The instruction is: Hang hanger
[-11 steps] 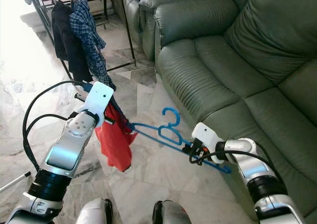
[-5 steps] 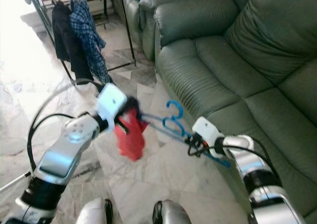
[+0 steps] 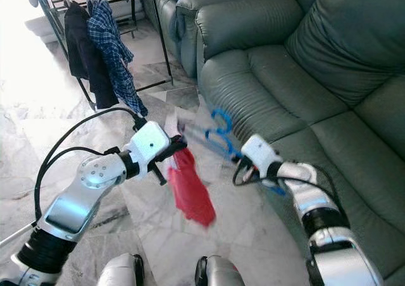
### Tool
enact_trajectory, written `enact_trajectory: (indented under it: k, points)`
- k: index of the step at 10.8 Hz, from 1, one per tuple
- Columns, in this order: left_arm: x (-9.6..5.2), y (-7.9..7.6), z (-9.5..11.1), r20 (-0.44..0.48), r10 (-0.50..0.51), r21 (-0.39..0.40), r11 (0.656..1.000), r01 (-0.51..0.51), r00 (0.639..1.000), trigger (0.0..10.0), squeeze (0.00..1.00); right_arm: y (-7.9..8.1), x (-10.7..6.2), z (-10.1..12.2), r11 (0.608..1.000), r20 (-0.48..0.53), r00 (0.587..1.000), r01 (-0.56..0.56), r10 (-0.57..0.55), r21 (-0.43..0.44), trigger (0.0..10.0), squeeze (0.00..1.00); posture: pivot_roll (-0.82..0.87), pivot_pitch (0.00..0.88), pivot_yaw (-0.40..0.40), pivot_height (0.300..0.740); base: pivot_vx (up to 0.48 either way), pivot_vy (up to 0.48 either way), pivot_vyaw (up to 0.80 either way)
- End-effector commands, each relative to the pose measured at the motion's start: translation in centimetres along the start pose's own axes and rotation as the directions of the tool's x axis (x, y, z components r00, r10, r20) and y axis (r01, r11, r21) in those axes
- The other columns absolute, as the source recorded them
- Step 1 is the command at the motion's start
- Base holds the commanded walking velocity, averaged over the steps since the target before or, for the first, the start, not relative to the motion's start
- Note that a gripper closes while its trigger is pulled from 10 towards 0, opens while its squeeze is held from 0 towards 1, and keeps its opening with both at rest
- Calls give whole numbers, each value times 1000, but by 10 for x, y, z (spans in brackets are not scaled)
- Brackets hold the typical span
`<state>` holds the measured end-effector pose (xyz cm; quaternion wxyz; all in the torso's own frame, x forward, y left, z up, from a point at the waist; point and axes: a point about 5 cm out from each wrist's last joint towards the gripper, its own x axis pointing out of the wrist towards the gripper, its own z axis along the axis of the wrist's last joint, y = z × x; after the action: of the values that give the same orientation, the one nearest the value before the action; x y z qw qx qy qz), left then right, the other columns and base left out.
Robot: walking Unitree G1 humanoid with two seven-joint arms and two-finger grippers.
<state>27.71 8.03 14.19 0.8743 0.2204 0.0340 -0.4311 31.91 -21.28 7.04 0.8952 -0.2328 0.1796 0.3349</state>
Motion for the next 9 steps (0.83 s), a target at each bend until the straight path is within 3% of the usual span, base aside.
enact_trajectory:
  k: [1, 2, 3, 4, 5, 6, 7, 8, 9]
  points:
    - [2, -6, 4, 23, -42, 38, 998, 41, 999, 10000, 0, -9, -3, -2, 996, 3, 996, 86, -86, 19, 10000, 0, -26, 138, -66, 740, 0, 0, 0]
    - [2, -9, 3, 23, -52, 55, 997, 51, 998, 10000, 0, -13, -3, 0, 989, 21, 990, 140, -141, 51, 10000, 0, -25, 138, -66, 740, 0, 0, 0]
    - [3, -11, 0, 21, -57, 92, 994, 54, 998, 10000, 0, -26, 0, 14, 943, 96, 950, 275, -296, 186, 10000, 0, -22, 139, -67, 740, 0, 0, 0]
    - [4, -11, -3, 16, -53, 109, 993, 51, 998, 10000, 0, -30, 1, 20, 919, 134, 927, 313, -351, 239, 10000, 0, -21, 138, -67, 740, 0, 0, 0]
    - [5, -8, -11, -6, -19, 160, 987, 20, 1000, 10000, 0, -41, 1, 45, 821, 268, 823, 355, -501, 446, 10000, 0, -17, 134, -67, 740, 0, 0, 0]
    - [6, -2, -17, -20, 33, 182, 983, -29, 999, 10000, 0, -45, 2, 57, 747, 320, 757, 314, -569, 586, 10000, 0, -15, 133, -65, 740, 0, 0, 0]
    - [8, 10, -28, -38, 140, 253, 959, -126, 989, 10000, 0, -46, 3, 70, 667, 361, 696, 227, -621, 709, 10000, 0, -14, 132, -63, 740, 0, 0, 0]
    - [9, 18, -36, -49, 224, 329, 924, -196, 973, 10000, 0, -46, 5, 85, 577, 411, 653, 49, -636, 815, 10000, 0, -16, 130, -64, 740, 0, 0, 0]
    - [11, 25, -37, -29, 287, 350, 900, -259, 958, 10000, 0, -43, 6, 98, 587, 466, 640, -29, -611, 809, 10000, 0, -17, 129, -64, 740, 0, 0, 0]
